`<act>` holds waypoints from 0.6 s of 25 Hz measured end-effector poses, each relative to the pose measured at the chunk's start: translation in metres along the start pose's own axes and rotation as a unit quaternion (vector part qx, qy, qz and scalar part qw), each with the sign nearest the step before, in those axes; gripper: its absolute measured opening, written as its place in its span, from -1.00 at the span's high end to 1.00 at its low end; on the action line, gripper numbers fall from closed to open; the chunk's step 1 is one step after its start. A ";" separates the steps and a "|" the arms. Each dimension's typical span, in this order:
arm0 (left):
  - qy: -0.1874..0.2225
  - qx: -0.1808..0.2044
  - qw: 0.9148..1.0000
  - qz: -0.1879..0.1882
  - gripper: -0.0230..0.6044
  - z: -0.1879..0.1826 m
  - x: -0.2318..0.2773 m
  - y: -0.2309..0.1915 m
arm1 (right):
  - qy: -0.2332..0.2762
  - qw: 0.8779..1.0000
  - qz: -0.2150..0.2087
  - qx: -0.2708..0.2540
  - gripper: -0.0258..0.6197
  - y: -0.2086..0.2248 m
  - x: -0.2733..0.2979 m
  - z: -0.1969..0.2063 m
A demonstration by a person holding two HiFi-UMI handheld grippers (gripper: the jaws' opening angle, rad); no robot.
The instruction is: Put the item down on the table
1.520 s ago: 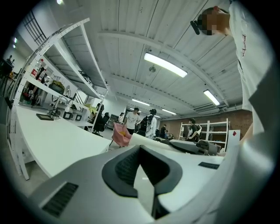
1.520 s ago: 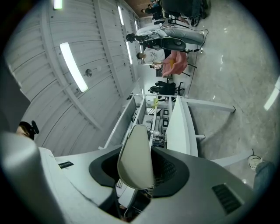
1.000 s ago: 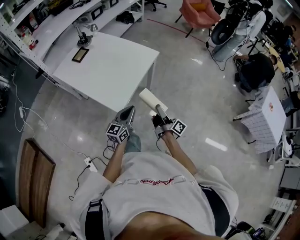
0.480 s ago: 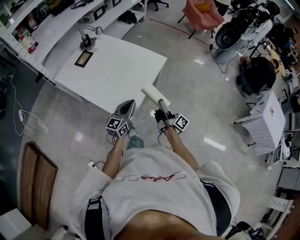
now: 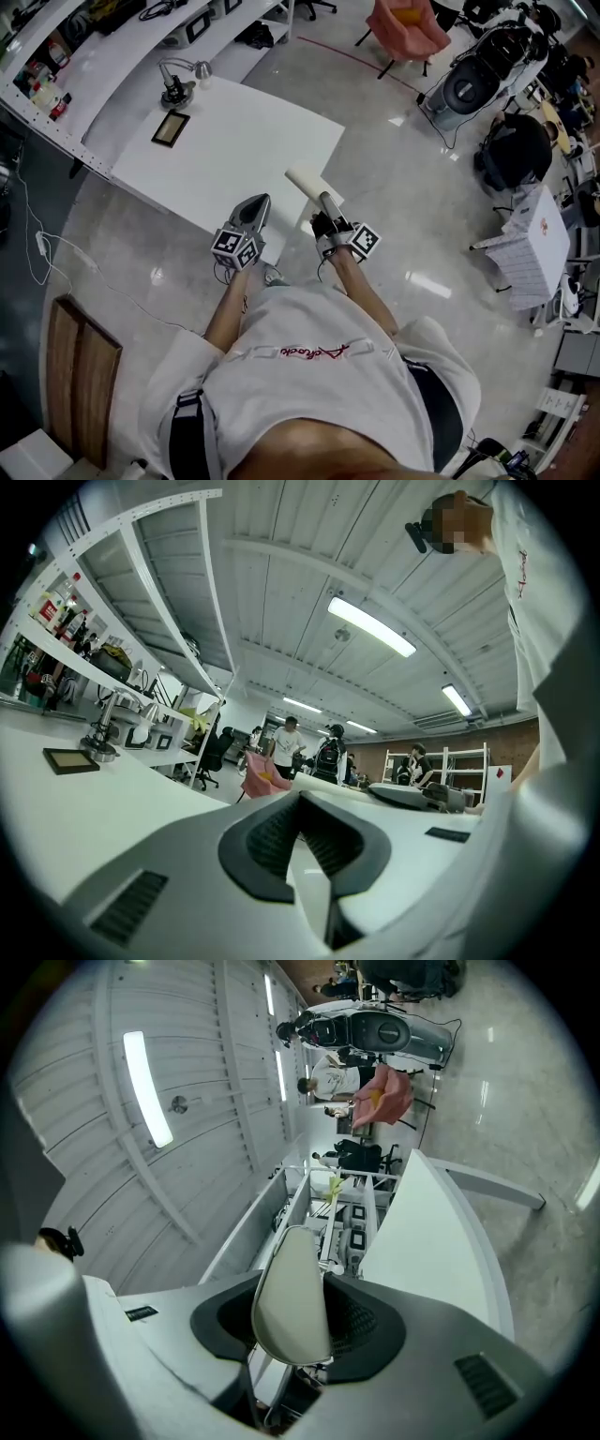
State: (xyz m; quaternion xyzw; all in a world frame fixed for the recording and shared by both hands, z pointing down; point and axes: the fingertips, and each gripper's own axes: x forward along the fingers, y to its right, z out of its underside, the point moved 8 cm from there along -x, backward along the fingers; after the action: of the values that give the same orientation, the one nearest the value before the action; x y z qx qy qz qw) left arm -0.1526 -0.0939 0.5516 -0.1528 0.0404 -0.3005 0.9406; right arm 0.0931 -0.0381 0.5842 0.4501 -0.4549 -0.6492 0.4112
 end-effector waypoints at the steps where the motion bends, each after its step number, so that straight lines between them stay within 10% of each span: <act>1: 0.000 0.001 1.000 0.001 0.89 -0.002 0.002 -0.006 | 0.003 1.000 0.001 0.000 0.34 0.001 0.005 0.000; 15: -0.016 -0.001 1.000 0.016 0.89 -0.007 0.027 -0.058 | 0.019 1.000 0.001 -0.008 0.34 0.020 0.054 0.001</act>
State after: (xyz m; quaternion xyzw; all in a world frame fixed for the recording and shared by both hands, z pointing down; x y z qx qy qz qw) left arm -0.1642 -0.1565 0.5636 -0.1578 0.0277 -0.2824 0.9458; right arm 0.0809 -0.0937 0.5926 0.4583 -0.4422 -0.6440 0.4239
